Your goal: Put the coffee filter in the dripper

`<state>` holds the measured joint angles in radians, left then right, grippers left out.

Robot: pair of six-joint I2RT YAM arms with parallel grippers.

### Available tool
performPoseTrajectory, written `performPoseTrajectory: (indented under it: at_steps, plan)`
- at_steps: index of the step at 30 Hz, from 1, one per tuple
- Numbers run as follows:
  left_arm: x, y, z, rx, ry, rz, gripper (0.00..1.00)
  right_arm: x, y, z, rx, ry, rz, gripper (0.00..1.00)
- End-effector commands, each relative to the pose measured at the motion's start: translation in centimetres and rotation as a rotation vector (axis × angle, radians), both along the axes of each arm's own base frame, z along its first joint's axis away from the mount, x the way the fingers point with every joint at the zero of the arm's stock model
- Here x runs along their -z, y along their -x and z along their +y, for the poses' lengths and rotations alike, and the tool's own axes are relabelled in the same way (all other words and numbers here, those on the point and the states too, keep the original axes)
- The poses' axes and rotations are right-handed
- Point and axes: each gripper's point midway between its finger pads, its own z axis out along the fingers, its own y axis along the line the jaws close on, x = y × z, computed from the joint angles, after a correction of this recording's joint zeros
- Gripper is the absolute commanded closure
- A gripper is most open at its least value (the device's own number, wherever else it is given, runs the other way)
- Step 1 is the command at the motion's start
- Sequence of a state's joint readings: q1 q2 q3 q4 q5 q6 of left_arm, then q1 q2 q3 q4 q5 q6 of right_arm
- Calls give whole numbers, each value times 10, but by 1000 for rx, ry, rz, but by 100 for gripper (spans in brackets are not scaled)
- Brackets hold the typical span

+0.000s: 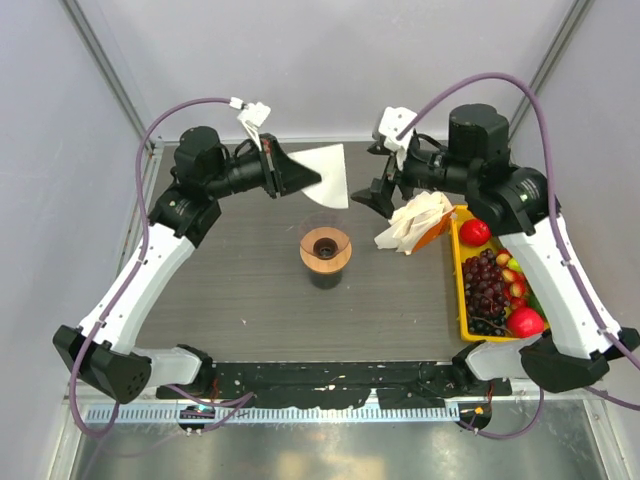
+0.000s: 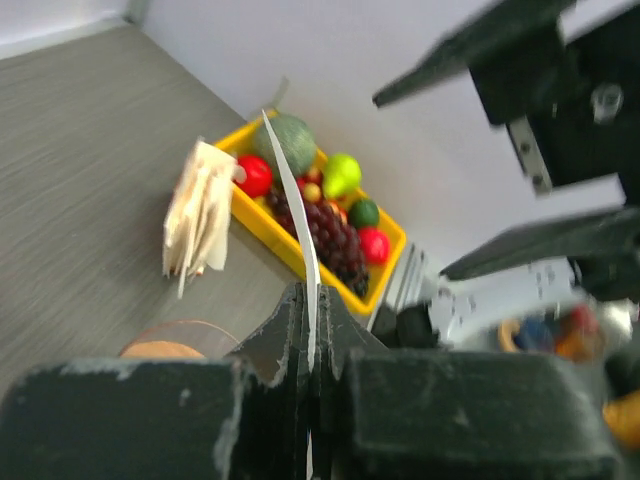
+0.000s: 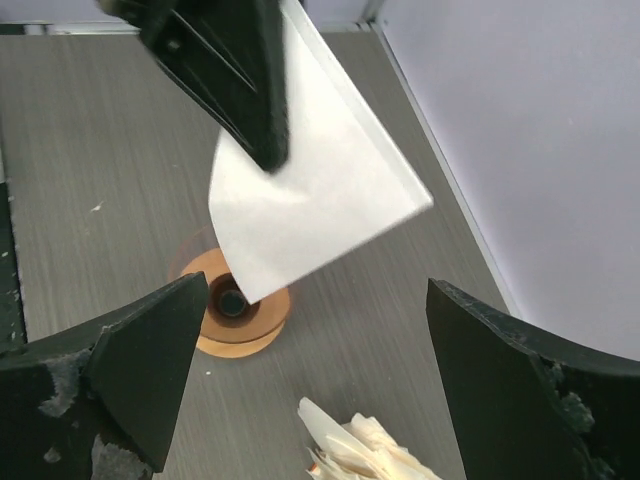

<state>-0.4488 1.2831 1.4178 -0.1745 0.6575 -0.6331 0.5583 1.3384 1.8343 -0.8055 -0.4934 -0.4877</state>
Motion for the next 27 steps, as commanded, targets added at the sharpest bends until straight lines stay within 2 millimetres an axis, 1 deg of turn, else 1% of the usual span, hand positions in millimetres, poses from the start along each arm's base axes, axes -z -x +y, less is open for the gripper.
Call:
performPoseTrajectory:
  at_steps: [1, 4, 7, 10, 11, 14, 16, 17, 18, 19, 20, 21, 22, 23, 24, 25, 27]
  plan:
    - [-1, 56, -7, 361, -85, -274, 100, -22, 47, 5, -221, 2, -96, 4]
    - [6, 66, -10, 444, -126, -287, 100, -19, 52, 9, -268, 12, -97, 4]
    - [1, 73, -15, 488, -151, -344, 100, -13, 60, 18, -324, 48, -94, 4]
    - [-3, 82, -20, 533, -148, -402, 100, -6, 67, 27, -376, 78, -86, 2]
    - [-4, 84, -21, 540, -152, -419, 100, -1, 67, 30, -382, 91, -74, 1]
    - [-3, 87, -23, 549, -167, -425, 100, 5, 65, 35, -381, 118, -79, 0]
    - [-4, 85, -25, 545, -164, -416, 100, 14, 62, 38, -379, 150, -71, 7]
    - [-7, 84, -25, 535, -160, -411, 100, 17, 58, 38, -357, 169, -71, 8]
    - [-8, 83, -26, 527, -152, -401, 100, 22, 59, 43, -363, 182, -61, 11]
    - [-11, 83, -27, 526, -140, -401, 100, 26, 55, 43, -346, 202, -60, 21]
    - [-14, 83, -27, 522, -130, -399, 100, 29, 54, 45, -343, 213, -56, 24]
    - [-17, 83, -28, 517, -115, -398, 100, 29, 52, 46, -330, 214, -51, 36]
    - [-17, 83, -28, 518, -111, -389, 100, 30, 49, 47, -324, 215, -43, 42]
    - [-17, 84, -28, 524, -108, -386, 100, 29, 49, 47, -318, 215, -38, 59]
    - [-18, 85, -28, 524, -108, -388, 100, 27, 48, 48, -315, 214, -39, 67]
    - [-16, 85, -27, 528, -111, -379, 100, 28, 48, 47, -313, 221, -29, 80]
    - [-15, 87, -25, 537, -115, -375, 100, 31, 49, 46, -317, 227, -14, 95]
